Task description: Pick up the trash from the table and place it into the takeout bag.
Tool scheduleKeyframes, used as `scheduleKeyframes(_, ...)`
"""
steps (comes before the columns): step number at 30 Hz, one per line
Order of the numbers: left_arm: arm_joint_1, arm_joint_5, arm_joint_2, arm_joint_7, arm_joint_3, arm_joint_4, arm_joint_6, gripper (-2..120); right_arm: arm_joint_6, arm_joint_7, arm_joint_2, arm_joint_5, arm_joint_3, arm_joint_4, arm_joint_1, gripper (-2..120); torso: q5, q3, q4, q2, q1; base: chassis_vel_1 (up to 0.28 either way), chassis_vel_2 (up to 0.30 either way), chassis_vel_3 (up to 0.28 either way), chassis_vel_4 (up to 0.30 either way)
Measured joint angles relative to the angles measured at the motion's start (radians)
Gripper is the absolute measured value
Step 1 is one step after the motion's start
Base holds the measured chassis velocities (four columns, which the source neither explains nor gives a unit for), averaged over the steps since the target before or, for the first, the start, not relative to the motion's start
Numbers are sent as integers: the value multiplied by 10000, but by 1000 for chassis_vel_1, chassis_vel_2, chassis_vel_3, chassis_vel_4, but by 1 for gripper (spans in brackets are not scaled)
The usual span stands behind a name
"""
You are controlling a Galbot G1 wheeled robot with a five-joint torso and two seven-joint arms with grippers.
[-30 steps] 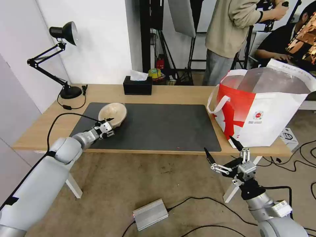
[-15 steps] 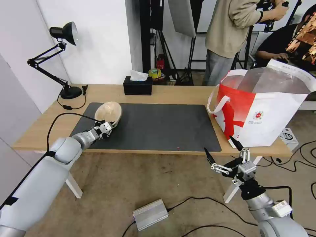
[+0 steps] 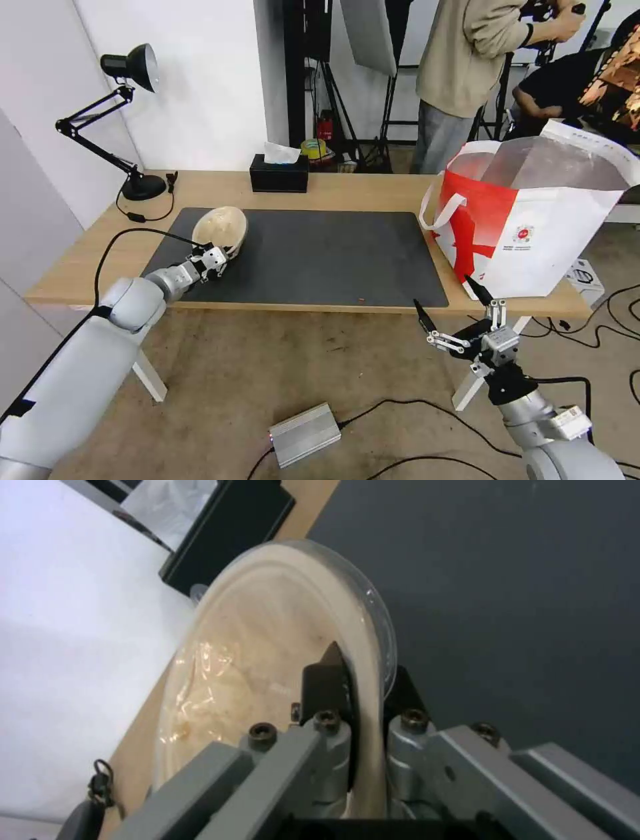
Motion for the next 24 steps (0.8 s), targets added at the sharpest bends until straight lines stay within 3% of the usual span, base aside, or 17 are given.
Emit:
scheduleKeyframes(13, 516, -369, 116, -183, -488, -629, 0, 1, 0, 0, 0, -1, 0, 0, 0, 100, 2, 0, 0, -1, 0, 0, 0, 0, 0)
scheduleKeyframes(24, 935, -1115, 393, -408, -979, -1884, 54, 1, 0, 0, 1, 0, 0, 0, 0, 100, 3, 0, 1, -1, 1, 0, 0, 0, 0)
